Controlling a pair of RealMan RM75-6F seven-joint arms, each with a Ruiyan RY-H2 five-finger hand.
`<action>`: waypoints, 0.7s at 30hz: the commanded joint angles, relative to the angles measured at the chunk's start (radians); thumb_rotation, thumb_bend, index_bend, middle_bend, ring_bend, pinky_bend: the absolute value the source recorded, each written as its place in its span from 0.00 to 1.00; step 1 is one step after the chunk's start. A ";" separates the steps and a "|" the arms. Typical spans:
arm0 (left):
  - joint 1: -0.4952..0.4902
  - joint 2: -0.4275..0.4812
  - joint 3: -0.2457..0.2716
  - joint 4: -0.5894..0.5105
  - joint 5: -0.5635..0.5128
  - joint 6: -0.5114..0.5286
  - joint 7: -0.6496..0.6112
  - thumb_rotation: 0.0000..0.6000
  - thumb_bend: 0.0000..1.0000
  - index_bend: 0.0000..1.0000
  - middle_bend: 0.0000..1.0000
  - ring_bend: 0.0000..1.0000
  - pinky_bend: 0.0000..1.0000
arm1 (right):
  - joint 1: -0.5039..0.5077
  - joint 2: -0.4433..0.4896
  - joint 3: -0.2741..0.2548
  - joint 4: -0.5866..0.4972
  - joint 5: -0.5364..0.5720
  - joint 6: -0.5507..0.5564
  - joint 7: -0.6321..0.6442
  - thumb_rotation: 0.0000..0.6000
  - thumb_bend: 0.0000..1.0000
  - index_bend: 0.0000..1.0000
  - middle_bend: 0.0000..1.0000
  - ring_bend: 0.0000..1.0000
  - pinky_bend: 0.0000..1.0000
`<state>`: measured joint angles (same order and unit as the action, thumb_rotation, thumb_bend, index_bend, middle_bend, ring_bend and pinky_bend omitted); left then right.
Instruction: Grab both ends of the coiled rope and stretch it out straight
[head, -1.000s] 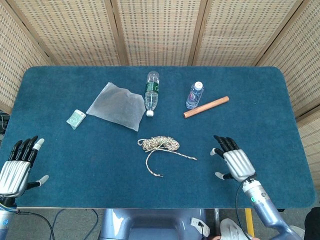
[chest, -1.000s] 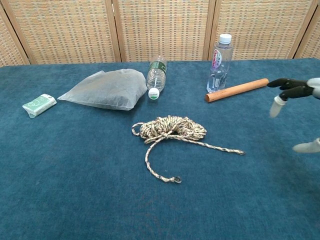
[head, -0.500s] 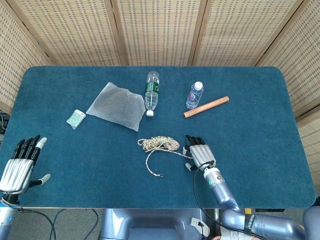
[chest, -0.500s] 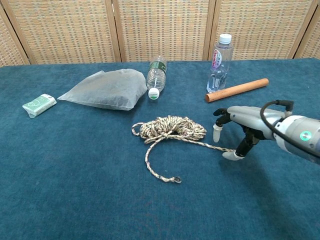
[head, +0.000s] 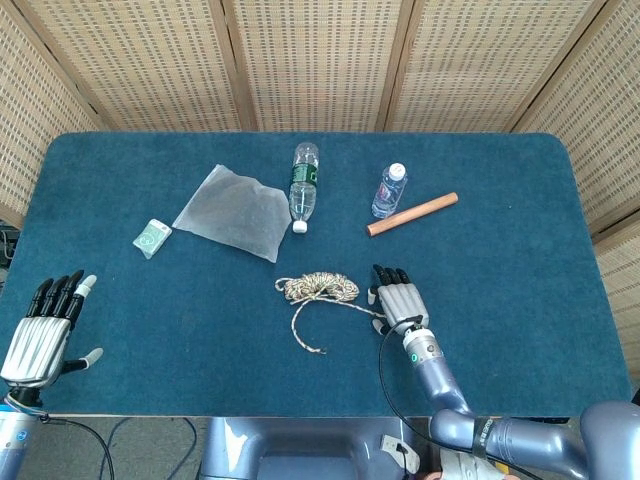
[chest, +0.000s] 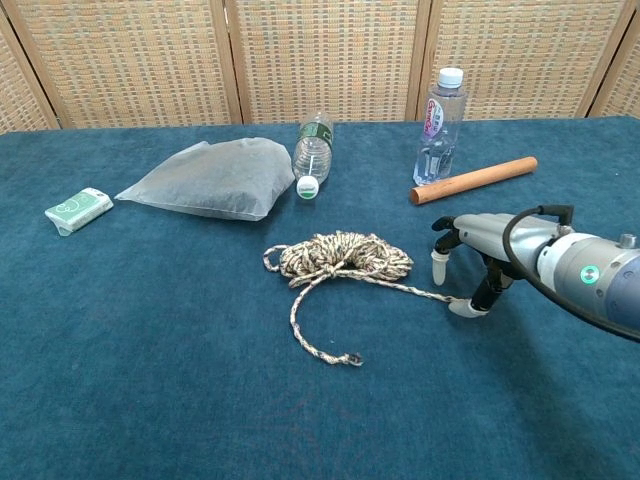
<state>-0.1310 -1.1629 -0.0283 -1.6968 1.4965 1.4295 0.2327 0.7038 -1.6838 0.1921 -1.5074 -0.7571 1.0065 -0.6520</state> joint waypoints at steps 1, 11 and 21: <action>-0.001 0.001 0.001 -0.001 0.002 0.000 -0.006 1.00 0.00 0.00 0.00 0.00 0.00 | 0.001 -0.004 -0.012 0.012 0.002 0.006 -0.002 1.00 0.31 0.43 0.00 0.00 0.00; -0.002 0.001 0.002 0.002 0.001 0.000 -0.013 1.00 0.00 0.00 0.00 0.00 0.00 | 0.002 -0.012 -0.025 0.031 -0.014 0.007 0.020 1.00 0.35 0.49 0.00 0.00 0.00; -0.002 0.002 0.002 0.003 0.000 0.001 -0.011 1.00 0.00 0.00 0.00 0.00 0.00 | 0.009 -0.022 -0.037 0.052 -0.009 0.000 0.018 1.00 0.36 0.53 0.00 0.00 0.00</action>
<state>-0.1334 -1.1613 -0.0265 -1.6940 1.4963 1.4305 0.2213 0.7121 -1.7050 0.1555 -1.4552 -0.7664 1.0065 -0.6337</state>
